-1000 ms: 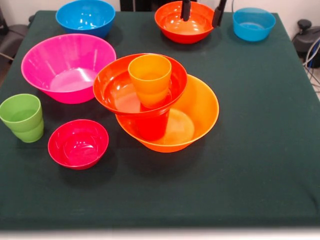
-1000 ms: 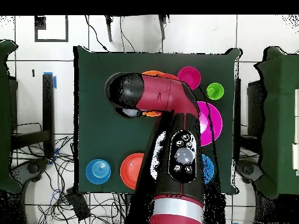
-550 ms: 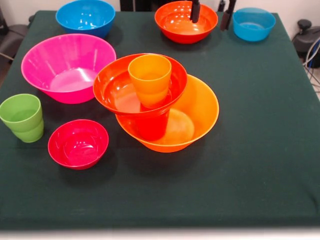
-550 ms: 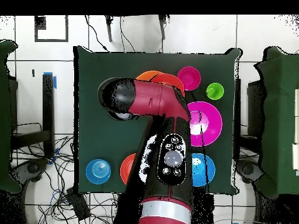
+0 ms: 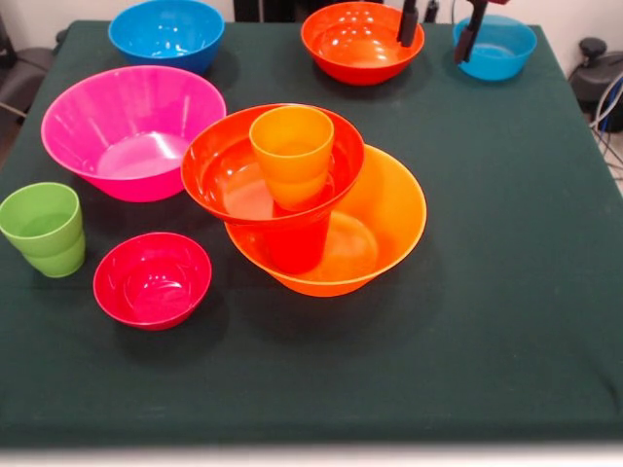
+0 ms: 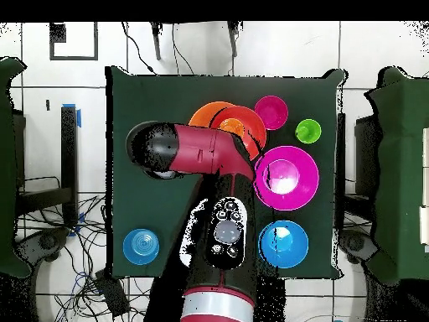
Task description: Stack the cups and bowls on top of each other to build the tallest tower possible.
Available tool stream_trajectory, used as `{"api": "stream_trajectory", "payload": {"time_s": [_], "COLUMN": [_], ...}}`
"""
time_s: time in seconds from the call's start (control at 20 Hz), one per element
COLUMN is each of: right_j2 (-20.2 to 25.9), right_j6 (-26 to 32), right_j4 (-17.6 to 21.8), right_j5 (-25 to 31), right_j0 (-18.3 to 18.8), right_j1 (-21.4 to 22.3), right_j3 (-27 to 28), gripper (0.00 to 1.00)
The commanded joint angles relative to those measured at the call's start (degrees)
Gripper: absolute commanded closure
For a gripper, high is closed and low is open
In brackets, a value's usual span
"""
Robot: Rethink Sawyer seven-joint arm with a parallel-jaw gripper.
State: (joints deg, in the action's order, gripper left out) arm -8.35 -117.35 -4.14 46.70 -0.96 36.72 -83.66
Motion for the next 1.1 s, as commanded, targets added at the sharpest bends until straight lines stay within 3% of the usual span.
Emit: {"api": "stream_trajectory", "payload": {"time_s": [0.05,0.6,1.1], "right_j2": [1.77,0.23,-0.08], "right_j6": [-13.4,-19.62,-20.98], "right_j4": [-2.04,-5.23,-6.81], "right_j5": [-4.11,-6.26,-9.7], "right_j0": [-2.41,-8.88,-11.16], "right_j1": [-2.86,-2.65,-3.88], "right_j3": [-6.05,-8.06,-9.65], "gripper": [0.0,0.0,0.0]}}
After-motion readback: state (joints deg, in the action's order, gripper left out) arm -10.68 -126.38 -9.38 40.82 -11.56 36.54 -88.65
